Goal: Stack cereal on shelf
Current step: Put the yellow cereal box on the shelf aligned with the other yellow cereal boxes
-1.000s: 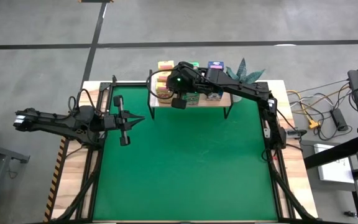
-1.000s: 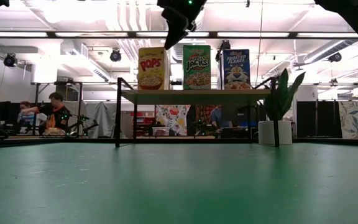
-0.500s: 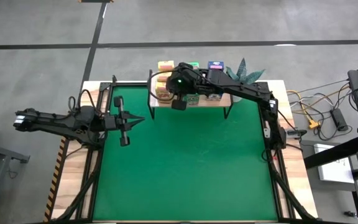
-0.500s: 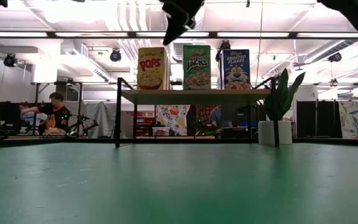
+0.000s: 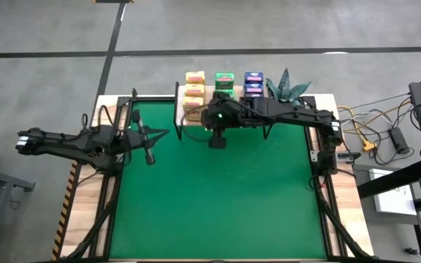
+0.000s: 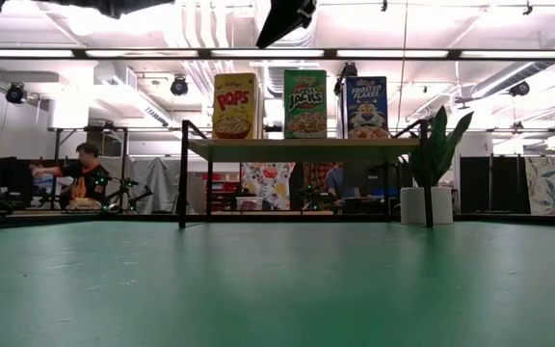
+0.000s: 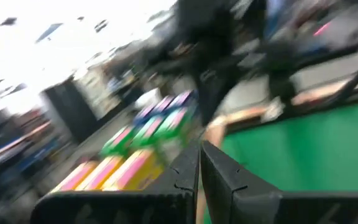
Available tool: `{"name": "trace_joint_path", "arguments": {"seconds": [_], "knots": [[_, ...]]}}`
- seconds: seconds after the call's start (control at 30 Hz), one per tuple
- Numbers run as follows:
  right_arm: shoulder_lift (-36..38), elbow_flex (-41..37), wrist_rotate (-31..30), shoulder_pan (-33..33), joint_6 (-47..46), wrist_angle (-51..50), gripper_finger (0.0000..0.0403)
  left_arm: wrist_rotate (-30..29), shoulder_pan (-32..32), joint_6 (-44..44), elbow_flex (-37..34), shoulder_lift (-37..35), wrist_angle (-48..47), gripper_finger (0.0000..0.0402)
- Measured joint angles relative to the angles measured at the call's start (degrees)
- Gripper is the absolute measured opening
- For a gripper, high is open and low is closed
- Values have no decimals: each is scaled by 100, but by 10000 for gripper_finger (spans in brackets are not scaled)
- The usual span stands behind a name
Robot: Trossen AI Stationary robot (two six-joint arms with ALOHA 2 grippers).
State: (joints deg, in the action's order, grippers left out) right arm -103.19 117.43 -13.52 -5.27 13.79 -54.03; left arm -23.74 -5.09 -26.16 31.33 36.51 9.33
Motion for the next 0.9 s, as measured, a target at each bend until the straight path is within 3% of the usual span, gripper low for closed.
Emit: {"name": "trace_joint_path", "arguments": {"seconds": [0.1,0.27,0.57,0.77,0.9], "knots": [[270,-480,0,174,-188,160,12,-467,173,-17,-2,212,-40,0],[813,-1491,-59,496,-428,790,12,-419,748,34,-2,711,52,0],[1753,-3072,-968,1149,-875,1936,12,-268,1977,477,-4,1618,557,0],[2032,-3530,-1948,1600,-1271,2048,12,-73,2094,506,122,2024,635,0],[2036,-3654,-2264,1845,-1425,2049,12,-70,2096,489,196,2232,630,0]]}}
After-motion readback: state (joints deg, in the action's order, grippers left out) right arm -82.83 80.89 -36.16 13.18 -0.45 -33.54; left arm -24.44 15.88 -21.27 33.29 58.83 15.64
